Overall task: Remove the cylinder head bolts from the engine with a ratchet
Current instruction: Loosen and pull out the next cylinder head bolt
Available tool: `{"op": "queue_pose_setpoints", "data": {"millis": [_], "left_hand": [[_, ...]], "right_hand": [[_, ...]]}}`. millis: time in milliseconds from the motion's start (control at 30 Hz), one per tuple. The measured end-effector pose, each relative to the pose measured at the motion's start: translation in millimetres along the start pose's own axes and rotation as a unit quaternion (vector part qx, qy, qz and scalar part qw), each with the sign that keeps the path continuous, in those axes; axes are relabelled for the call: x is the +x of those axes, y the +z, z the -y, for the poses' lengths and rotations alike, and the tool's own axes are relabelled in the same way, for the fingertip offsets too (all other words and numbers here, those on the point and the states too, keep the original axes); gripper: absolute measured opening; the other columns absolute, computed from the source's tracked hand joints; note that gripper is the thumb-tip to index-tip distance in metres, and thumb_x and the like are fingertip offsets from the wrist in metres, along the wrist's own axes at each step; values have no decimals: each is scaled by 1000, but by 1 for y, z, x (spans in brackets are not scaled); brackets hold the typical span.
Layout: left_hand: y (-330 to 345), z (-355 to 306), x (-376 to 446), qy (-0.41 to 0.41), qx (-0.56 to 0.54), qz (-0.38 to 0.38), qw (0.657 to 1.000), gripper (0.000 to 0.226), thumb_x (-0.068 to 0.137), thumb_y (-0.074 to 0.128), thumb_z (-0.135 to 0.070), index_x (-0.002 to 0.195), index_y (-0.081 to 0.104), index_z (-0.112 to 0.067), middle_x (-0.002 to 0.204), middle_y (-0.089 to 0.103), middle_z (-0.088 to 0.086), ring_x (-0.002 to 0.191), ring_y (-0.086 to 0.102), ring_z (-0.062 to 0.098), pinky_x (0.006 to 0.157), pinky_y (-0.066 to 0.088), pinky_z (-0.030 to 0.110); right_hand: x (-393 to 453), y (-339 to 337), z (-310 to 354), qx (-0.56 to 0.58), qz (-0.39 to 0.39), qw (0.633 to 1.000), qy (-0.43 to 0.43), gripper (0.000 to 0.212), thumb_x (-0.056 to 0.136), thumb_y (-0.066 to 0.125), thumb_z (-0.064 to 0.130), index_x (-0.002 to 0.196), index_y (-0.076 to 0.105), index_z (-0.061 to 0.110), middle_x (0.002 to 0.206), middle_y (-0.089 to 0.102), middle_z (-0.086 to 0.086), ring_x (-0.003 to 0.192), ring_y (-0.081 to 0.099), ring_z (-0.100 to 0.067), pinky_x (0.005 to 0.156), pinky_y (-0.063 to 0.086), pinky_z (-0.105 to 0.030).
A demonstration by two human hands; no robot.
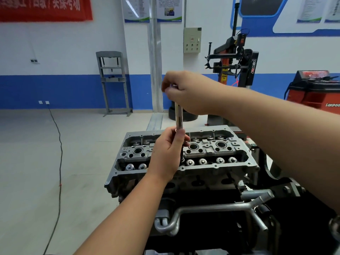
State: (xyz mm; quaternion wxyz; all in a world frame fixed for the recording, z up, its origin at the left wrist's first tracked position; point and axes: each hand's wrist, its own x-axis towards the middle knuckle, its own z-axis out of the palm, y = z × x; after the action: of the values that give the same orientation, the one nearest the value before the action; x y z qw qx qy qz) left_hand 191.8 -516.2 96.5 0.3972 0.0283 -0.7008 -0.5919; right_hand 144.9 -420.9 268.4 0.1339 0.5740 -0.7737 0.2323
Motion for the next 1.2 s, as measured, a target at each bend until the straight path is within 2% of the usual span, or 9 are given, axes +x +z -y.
{"op": "queue_pose_setpoints", "data": {"millis": [100,200,333,433,567,700,833,1033,1200], "left_hand": [[-1,1,3,-21,-27,-36,999,38,82,72,-65,91,64,-29,78,71,-7,65,58,8,56,50,18],[1,4,5,-27,-29,-47,998,27,90,76,-45,91,60,-23,71,64,-6,63,53,11,50,45,20],[2,0,3,-26,-22,3,999,38,87,52,-69,96,69,-36,80,69,-7,75,62,11,69,51,25],[0,-2,1,-37,-8,32,999,49,86,41,-74,95,73,-38,90,74,-1,90,68,14,87,49,40],[1,-3,1,-32,-2,16,999,39,85,50,-69,84,71,-37,87,73,-3,86,66,15,87,51,46],[1,-2,4,-37,-24,-10,999,29,76,62,-70,80,69,-42,80,71,-6,77,62,14,78,54,33],[2,-3,5,-38,-17,-20,999,32,71,71,-71,80,65,-41,74,66,-7,67,54,11,56,47,22],[-2,-2,2,-53,-45,40,997,51,92,45,-67,103,71,-25,95,75,-2,87,68,15,90,47,41],[1,-3,3,-43,-28,-4,999,36,95,52,-56,88,71,-26,80,71,-5,75,64,10,80,53,35]], "right_hand": [[-5,15,-5,180,-57,980,56,5,100,49,25,104,52,23,83,63,0,66,55,-10,60,46,-26],[-11,39,-5,408,-83,907,59,9,100,52,23,93,51,18,74,57,-2,65,54,-19,65,48,-35],[-6,55,-4,583,-117,797,106,43,85,51,60,72,46,20,54,38,5,48,30,-14,49,30,-29],[-1,53,-7,633,-97,758,123,40,87,49,50,58,46,22,48,31,4,43,23,-15,45,23,-24],[-1,49,-11,637,-60,758,131,39,94,46,37,60,49,18,49,34,2,43,27,-17,47,29,-27],[-1,44,-5,575,-165,784,167,23,97,52,29,80,56,14,55,56,0,45,47,-15,54,43,-30],[-1,51,1,547,-228,792,143,30,99,51,27,72,54,16,54,48,4,45,41,-10,47,37,-24],[6,43,-7,620,-37,777,100,35,93,50,30,60,43,20,47,32,6,41,24,-13,44,26,-24],[2,58,1,525,-169,816,171,35,97,56,43,76,50,15,53,45,3,48,39,-16,53,36,-32]]}}
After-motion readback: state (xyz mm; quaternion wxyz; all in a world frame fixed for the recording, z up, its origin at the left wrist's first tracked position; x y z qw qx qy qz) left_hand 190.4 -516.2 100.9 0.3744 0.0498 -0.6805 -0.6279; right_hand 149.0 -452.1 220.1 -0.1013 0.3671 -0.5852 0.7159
